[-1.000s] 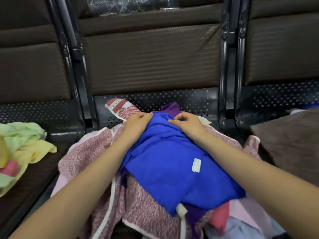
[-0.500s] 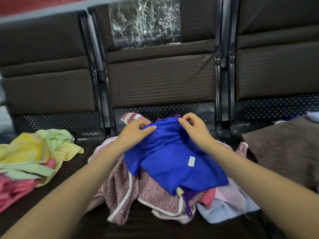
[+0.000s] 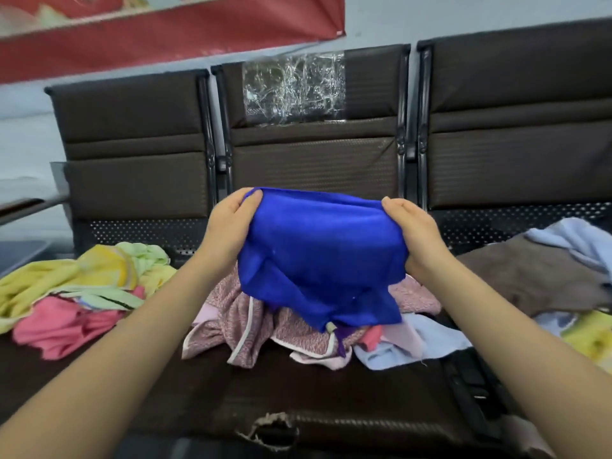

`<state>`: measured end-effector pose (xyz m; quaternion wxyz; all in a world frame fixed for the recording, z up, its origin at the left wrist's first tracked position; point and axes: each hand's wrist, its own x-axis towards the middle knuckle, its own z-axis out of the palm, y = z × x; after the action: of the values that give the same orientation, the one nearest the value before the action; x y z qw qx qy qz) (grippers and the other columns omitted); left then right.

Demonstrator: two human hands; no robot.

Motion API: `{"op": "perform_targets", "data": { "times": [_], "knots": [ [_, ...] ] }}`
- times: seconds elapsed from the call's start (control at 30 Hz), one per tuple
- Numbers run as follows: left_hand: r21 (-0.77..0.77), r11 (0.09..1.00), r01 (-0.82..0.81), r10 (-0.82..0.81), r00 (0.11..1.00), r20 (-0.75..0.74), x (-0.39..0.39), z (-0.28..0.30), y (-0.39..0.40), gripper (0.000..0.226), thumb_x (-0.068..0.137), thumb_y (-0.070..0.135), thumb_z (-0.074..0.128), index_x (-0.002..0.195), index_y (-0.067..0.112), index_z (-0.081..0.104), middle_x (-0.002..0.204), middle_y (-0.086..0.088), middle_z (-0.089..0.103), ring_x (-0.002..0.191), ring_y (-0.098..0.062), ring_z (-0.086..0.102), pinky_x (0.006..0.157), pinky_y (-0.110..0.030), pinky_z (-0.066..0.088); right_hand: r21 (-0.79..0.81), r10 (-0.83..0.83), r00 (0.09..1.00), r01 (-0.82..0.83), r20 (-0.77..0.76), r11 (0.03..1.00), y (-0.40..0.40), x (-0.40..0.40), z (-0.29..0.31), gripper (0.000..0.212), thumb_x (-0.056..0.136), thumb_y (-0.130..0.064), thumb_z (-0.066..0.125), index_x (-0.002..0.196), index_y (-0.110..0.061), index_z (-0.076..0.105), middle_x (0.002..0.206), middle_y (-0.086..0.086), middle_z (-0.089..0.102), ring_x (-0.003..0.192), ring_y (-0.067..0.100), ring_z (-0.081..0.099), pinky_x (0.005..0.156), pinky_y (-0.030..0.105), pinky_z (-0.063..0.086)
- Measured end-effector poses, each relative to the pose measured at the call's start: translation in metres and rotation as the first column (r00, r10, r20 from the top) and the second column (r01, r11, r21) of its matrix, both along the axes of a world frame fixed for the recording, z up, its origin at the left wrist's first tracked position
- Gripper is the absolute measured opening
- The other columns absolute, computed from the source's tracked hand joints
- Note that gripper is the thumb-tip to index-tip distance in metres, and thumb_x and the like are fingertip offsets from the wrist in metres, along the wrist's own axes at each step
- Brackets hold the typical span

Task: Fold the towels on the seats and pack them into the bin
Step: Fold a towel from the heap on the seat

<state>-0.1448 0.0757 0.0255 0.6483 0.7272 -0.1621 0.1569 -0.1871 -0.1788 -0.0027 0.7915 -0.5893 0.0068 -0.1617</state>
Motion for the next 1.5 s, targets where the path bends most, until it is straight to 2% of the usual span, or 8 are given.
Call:
{"op": "perform_targets", "data": {
  "times": [0.17, 0.33, 0.43, 0.57, 0.9, 1.07, 1.23, 1.5],
  "knots": [
    [0.580, 0.806, -0.117, -0.058, 0.960, 0.274, -0.016, -0.016, 0.018, 0.019, 0.093, 0.029, 0.044, 0.079, 0.022, 0.053, 0.070, 0.014, 0.054, 0.068, 0.003, 0.048, 0.068, -0.022, 0.038, -0.212, -0.033, 0.998, 0.022, -0.051, 0.977, -0.008, -0.017, -0.001, 0.022, 0.094, -0.025, 0.060, 0.073, -0.019, 0.063, 0.076, -0.001, 0.062, 0.072, 0.011, 0.055, 0.068, 0.027, 0.044],
    [0.734, 0.679, -0.032, 0.007, 0.999, 0.037, -0.010, -0.052, 0.052, 0.023, 0.099, 0.019, 0.046, 0.080, 0.012, 0.057, 0.076, -0.004, 0.060, 0.075, -0.020, 0.055, 0.071, -0.033, 0.041, -0.264, -0.118, 0.986, 0.082, -0.122, 0.961, -0.007, -0.025, -0.019, 0.026, 0.096, -0.024, 0.057, 0.071, -0.016, 0.055, 0.065, -0.001, 0.048, 0.059, 0.010, 0.041, 0.050, 0.022, 0.034],
    [0.583, 0.812, 0.030, 0.100, 0.977, -0.189, -0.014, -0.057, 0.059, 0.022, 0.099, 0.013, 0.045, 0.087, 0.007, 0.062, 0.080, -0.006, 0.058, 0.077, -0.018, 0.050, 0.065, -0.025, 0.037, -0.210, -0.121, 0.983, 0.090, -0.139, 0.973, -0.002, -0.027, -0.018, 0.023, 0.097, -0.021, 0.054, 0.075, -0.016, 0.054, 0.068, 0.001, 0.048, 0.061, 0.012, 0.041, 0.049, 0.022, 0.033],
    [0.079, 0.997, 0.012, 0.021, 0.916, -0.401, -0.022, -0.044, 0.062, 0.027, 0.101, 0.016, 0.039, 0.088, 0.021, 0.062, 0.091, -0.006, 0.061, 0.078, -0.018, 0.053, 0.066, -0.029, 0.042, -0.003, -0.089, 0.991, 0.089, -0.098, 0.996, 0.008, -0.035, -0.001, 0.020, 0.099, -0.015, 0.050, 0.080, -0.014, 0.056, 0.072, 0.003, 0.056, 0.065, 0.013, 0.051, 0.057, 0.023, 0.045],
    [-0.447, 0.894, 0.010, -0.097, 0.980, -0.172, -0.085, 0.042, 0.052, 0.022, 0.096, 0.033, 0.054, 0.088, 0.016, 0.065, 0.079, -0.001, 0.066, 0.068, -0.012, 0.060, 0.060, -0.022, 0.047, 0.316, 0.125, 0.992, -0.109, -0.031, 0.942, 0.040, -0.101, 0.082, 0.023, 0.099, -0.028, 0.049, 0.099, -0.012, 0.066, 0.086, 0.005, 0.074, 0.079, 0.019, 0.070, 0.070, 0.027, 0.054],
    [-0.510, 0.854, 0.103, -0.213, 0.963, -0.164, -0.106, 0.072, 0.058, 0.029, 0.095, 0.043, 0.052, 0.085, 0.019, 0.065, 0.070, 0.004, 0.068, 0.061, -0.009, 0.063, 0.058, -0.022, 0.050, 0.314, 0.254, 0.967, -0.239, -0.005, 0.919, 0.043, -0.116, 0.090, 0.040, 0.093, -0.036, 0.057, 0.126, -0.013, 0.063, 0.118, 0.008, 0.068, 0.103, 0.024, 0.065, 0.094, 0.034, 0.051],
    [-0.316, 0.947, -0.059, -0.015, 0.974, -0.228, -0.075, 0.052, 0.059, 0.019, 0.096, 0.031, 0.054, 0.085, 0.020, 0.064, 0.082, 0.003, 0.064, 0.074, -0.010, 0.057, 0.068, -0.025, 0.044, 0.233, 0.191, 0.981, -0.176, -0.044, 0.957, 0.039, -0.078, 0.079, 0.024, 0.097, -0.031, 0.051, 0.095, -0.013, 0.066, 0.084, 0.005, 0.073, 0.076, 0.018, 0.070, 0.069, 0.024, 0.057],
    [0.398, 0.901, -0.171, 0.258, 0.950, -0.178, 0.031, -0.056, 0.062, 0.018, 0.097, 0.016, 0.050, 0.094, 0.015, 0.068, 0.094, -0.003, 0.064, 0.091, -0.014, 0.054, 0.068, -0.013, 0.039, -0.402, -0.198, 0.957, 0.099, -0.213, 0.910, -0.002, 0.031, -0.024, 0.020, 0.093, -0.011, 0.057, 0.074, -0.018, 0.062, 0.076, 0.002, 0.060, 0.071, 0.014, 0.053, 0.061, 0.024, 0.041]
  ]
}}
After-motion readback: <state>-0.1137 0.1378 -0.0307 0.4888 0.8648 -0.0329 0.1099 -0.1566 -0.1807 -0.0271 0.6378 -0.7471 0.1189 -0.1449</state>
